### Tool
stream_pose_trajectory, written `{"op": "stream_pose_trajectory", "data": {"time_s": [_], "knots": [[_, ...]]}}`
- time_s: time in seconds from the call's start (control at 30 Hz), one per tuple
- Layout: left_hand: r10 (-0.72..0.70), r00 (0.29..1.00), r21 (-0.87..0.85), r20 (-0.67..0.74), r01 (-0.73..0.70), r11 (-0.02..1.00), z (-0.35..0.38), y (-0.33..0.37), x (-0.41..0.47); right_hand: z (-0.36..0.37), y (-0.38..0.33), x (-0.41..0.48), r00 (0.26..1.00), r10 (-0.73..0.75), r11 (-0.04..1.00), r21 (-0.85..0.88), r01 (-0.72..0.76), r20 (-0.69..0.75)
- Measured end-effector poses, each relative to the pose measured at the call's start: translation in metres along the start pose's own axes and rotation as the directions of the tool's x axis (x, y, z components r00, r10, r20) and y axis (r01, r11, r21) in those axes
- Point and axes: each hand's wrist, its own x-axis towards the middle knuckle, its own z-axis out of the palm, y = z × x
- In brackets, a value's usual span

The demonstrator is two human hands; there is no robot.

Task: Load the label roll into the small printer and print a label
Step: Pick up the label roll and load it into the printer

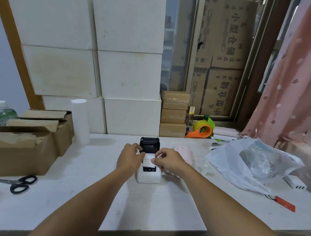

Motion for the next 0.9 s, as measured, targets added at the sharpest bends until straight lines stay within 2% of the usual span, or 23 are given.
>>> {"op": "stream_pose_trajectory", "data": {"time_s": [0.1, 0.17, 0.4, 0.53, 0.63, 0.7, 0.77, 0.9], "knots": [[0.142, 0.989, 0.092, 0.028, -0.144, 0.985, 0.001, -0.004, -0.002, 0.001, 0.0, 0.001, 0.999, -0.009, 1.0, 0.017, 0.009, -0.032], [0.189, 0.98, 0.149, 0.06, -0.196, 0.969, 0.001, -0.005, -0.004, 0.001, -0.001, 0.0, 0.999, -0.015, 0.999, 0.041, 0.017, -0.048], [0.211, 0.974, 0.175, 0.08, -0.222, 0.959, -0.001, -0.011, -0.005, 0.002, 0.001, -0.001, 0.997, -0.032, 0.999, 0.013, 0.033, -0.072], [0.216, 0.974, 0.152, 0.073, -0.224, 0.962, -0.005, -0.013, -0.002, -0.005, -0.002, 0.001, 0.964, -0.031, 0.999, -0.039, 0.021, -0.264], [0.231, 0.972, 0.132, 0.04, -0.234, 0.963, -0.01, -0.012, -0.002, -0.01, -0.014, 0.0, 0.928, -0.071, 0.997, -0.026, 0.066, -0.365], [0.233, 0.972, 0.119, -0.023, -0.229, 0.966, -0.012, -0.008, -0.002, -0.012, -0.023, 0.0, 0.937, -0.072, 0.996, 0.019, 0.084, -0.341], [0.207, 0.975, 0.062, -0.084, -0.202, 0.977, -0.015, -0.003, -0.002, -0.012, -0.031, 0.0, 0.969, -0.035, 0.993, 0.105, 0.062, -0.245], [0.024, 1.0, -0.141, -0.016, -0.026, 0.99, -0.02, 0.007, 0.005, -0.009, -0.037, 0.002, 0.998, 0.021, 0.984, 0.178, -0.01, -0.064]]}}
